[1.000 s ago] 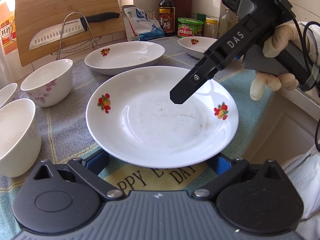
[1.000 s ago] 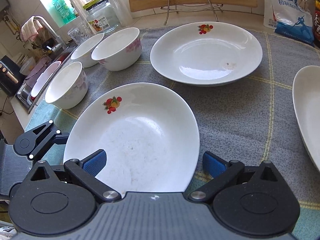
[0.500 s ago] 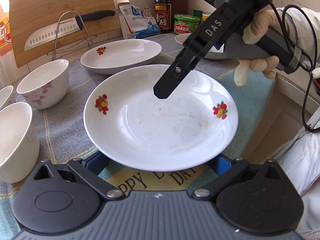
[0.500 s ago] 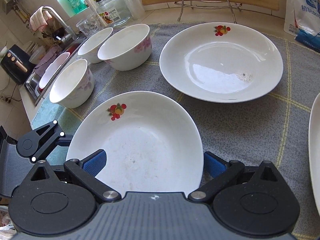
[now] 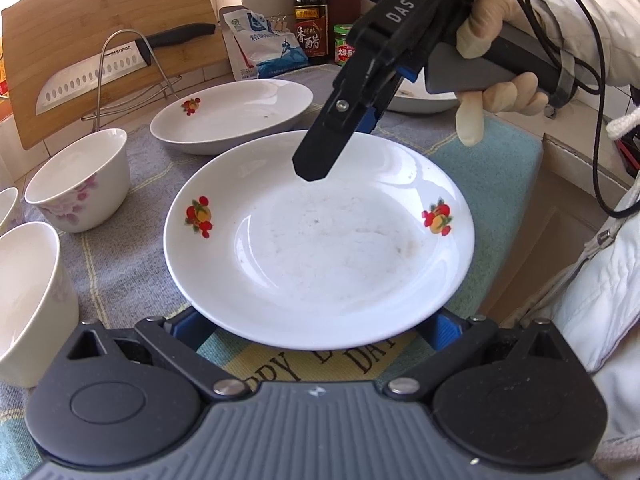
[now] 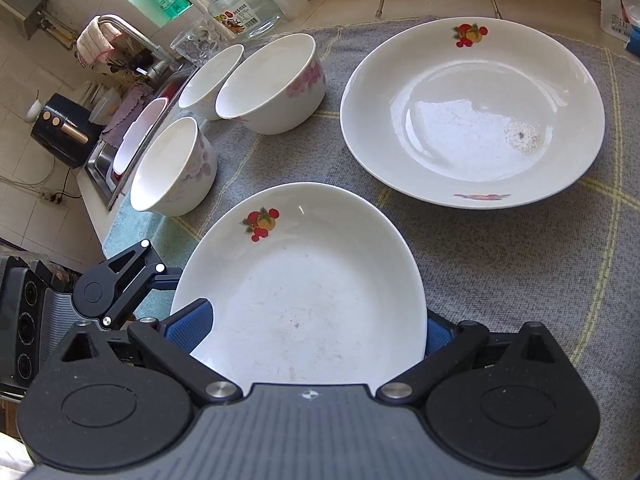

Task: Organize plates and bowls
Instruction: 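Lift the held plate with the right gripper toward another flower plate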

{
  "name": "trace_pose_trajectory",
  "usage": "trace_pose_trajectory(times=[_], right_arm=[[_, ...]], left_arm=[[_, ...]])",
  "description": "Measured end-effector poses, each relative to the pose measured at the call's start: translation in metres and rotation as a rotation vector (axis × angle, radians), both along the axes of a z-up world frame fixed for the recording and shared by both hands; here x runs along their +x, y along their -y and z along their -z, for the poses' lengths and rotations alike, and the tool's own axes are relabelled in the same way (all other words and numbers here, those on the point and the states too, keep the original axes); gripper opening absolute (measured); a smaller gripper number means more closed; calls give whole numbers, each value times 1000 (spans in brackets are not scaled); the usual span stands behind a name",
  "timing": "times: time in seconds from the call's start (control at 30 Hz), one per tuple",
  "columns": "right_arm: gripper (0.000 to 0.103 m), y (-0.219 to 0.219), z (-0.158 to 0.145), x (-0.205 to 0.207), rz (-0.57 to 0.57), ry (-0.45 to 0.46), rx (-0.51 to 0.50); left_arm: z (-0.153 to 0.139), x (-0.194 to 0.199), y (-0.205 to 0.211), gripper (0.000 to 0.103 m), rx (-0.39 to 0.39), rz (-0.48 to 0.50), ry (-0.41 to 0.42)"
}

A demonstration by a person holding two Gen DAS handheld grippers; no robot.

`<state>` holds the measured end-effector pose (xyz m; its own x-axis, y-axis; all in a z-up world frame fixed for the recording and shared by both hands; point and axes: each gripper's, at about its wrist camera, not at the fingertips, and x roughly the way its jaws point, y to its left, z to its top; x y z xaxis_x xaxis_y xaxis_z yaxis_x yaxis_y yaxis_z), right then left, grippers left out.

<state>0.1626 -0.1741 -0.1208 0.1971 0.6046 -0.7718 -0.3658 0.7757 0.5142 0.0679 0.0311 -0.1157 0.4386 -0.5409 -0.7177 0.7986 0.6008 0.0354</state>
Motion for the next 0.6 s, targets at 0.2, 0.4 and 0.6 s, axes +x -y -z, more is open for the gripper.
trace_pose_trajectory(times=[0.2,0.4,0.6], right_arm=[[103,0,0,4,-12,-34,2],[103,-1,-1,2,-27,-40,-10],[103,3,-6,1,-33,-39,-2]], left_arm=[[-1,2,1,103,12,4,-10],[-2,3,1,102,23,8,-20],[-6,5,2,102,22,6,-43]])
